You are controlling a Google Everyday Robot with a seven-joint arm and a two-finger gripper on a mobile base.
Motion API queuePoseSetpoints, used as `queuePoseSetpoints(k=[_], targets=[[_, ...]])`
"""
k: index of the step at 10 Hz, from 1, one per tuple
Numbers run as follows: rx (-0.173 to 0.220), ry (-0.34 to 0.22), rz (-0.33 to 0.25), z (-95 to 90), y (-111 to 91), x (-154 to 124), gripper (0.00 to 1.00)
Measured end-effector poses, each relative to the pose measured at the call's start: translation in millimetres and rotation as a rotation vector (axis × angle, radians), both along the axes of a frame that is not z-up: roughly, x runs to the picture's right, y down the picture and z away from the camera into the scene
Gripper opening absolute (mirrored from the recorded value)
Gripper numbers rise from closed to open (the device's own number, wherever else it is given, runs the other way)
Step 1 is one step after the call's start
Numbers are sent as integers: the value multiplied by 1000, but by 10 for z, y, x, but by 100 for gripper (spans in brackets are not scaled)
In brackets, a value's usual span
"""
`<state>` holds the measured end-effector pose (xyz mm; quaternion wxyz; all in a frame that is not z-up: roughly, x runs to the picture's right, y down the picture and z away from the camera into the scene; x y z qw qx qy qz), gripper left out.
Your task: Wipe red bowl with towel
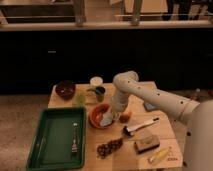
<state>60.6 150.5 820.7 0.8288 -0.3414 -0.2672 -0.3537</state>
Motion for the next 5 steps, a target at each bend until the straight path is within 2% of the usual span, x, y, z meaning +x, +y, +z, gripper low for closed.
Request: queuePoseSetpoints(k=[2,5], targets=[[18,6,18,99,-148,31,1],[37,-8,16,273,-300,-63,1]])
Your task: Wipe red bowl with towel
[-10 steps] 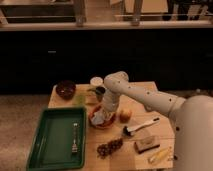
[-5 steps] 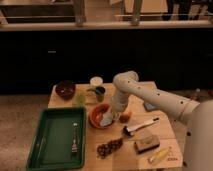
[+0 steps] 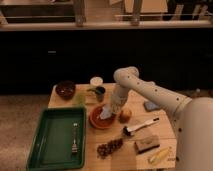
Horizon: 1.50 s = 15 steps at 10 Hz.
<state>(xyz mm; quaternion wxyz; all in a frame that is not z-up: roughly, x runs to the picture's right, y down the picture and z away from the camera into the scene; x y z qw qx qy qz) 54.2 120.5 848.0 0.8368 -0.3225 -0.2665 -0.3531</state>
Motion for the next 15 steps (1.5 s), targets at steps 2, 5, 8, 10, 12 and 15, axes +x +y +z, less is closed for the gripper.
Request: queuePoseSetpoints(k=[2,5,8,10,12,15], targets=[[16,-28,-8,64,-46,-143,1],[30,-109,-58,62,-55,-552,1],[30,-182,-120,-70,56,-762,1],[20,-202,-148,-217,230,-774,1],[4,-195,-160,-360,409,-714,1],[-14,-139,-143,-438,509,-400,1]])
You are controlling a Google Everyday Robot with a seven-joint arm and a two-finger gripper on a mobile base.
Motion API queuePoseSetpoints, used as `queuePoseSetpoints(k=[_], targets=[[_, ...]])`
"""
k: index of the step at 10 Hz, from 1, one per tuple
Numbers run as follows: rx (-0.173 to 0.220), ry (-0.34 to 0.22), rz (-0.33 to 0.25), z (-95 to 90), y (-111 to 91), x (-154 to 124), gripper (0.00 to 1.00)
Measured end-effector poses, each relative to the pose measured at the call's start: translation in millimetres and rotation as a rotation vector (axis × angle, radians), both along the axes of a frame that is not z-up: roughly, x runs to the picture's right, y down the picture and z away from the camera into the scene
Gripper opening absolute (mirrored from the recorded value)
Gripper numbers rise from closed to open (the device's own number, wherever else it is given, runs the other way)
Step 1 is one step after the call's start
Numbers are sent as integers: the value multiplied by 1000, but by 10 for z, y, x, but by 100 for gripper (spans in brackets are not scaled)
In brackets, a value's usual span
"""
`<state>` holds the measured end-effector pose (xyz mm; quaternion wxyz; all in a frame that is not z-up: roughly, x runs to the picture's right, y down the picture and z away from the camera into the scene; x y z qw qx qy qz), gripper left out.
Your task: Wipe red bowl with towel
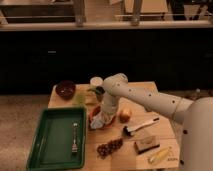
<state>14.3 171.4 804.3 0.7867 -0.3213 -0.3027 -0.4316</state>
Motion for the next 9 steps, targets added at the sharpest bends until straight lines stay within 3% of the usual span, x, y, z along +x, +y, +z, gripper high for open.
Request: queuePoseSetpoints(k=[5,9], targets=[[5,96,59,162,-189,395,1],[18,85,99,469,-469,383,1]])
